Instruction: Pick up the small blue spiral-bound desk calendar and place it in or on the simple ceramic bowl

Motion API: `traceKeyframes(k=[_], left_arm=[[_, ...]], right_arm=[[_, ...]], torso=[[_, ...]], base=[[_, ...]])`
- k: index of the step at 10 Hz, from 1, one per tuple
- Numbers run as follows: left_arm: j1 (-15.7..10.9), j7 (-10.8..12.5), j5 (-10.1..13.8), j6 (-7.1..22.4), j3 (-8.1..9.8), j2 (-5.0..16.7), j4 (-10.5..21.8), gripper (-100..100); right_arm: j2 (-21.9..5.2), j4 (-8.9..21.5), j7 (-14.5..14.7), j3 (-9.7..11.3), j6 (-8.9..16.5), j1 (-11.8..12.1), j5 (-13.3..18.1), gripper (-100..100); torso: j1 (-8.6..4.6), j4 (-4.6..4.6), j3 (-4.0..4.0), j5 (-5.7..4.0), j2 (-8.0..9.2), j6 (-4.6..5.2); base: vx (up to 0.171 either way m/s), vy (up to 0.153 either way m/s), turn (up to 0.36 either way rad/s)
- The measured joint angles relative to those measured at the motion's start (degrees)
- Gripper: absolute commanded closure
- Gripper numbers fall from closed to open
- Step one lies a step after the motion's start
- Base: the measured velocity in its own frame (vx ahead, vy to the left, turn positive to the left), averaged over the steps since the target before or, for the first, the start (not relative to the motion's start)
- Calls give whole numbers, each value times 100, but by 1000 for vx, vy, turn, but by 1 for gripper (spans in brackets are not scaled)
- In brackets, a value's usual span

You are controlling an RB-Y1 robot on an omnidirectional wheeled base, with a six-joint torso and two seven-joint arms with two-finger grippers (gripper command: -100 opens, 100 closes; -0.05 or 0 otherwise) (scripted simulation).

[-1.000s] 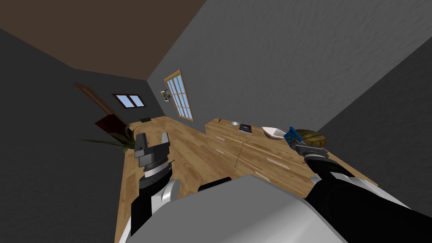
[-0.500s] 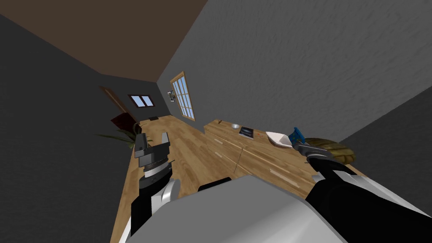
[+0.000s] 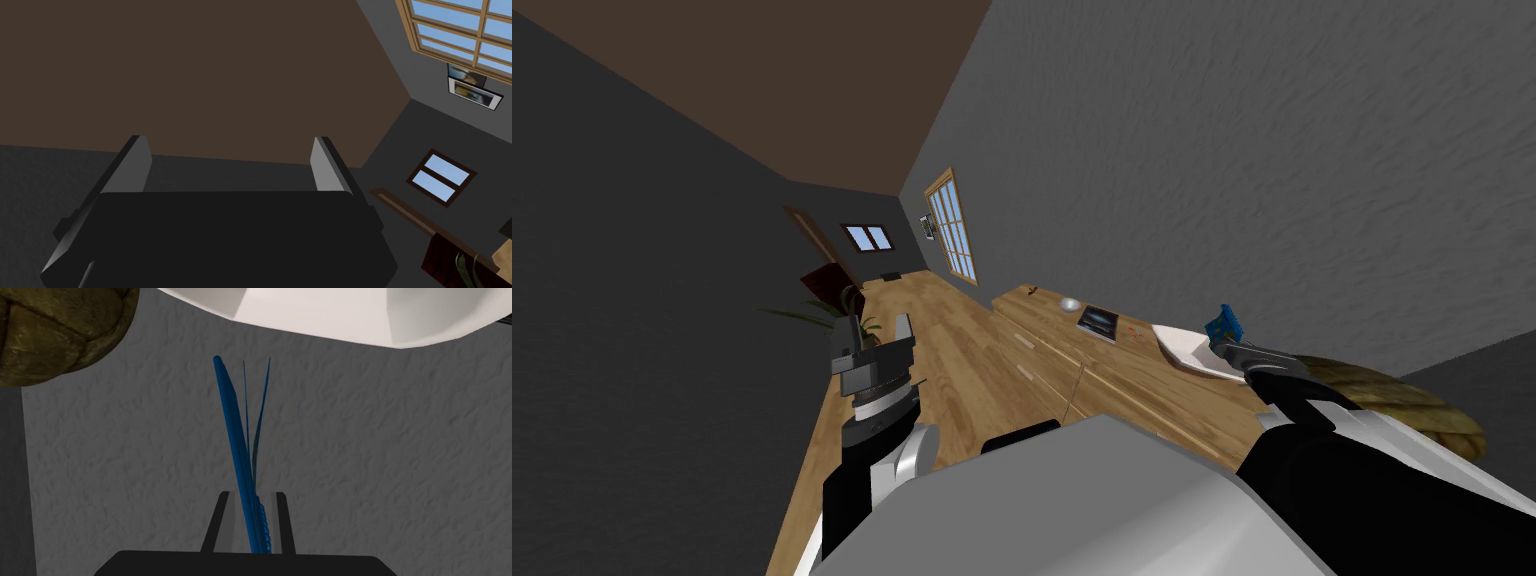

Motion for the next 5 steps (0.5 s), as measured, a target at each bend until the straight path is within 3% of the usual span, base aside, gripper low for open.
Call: traceKeyframes(k=[1,5], left_arm=[[0,0,0,0,-1,-1,0,0],[-1,0,0,0,-2,-2,0,0]], right_arm=[[-12,0,-9,-5,15,0,-7,-100],[-12,1,-8,-5,14,-1,-6,-100]], torso=[[41,3,9,4,16,6],[92,9,22,18,38,7]], base=[[8,-21,3],[1,-2,0]])
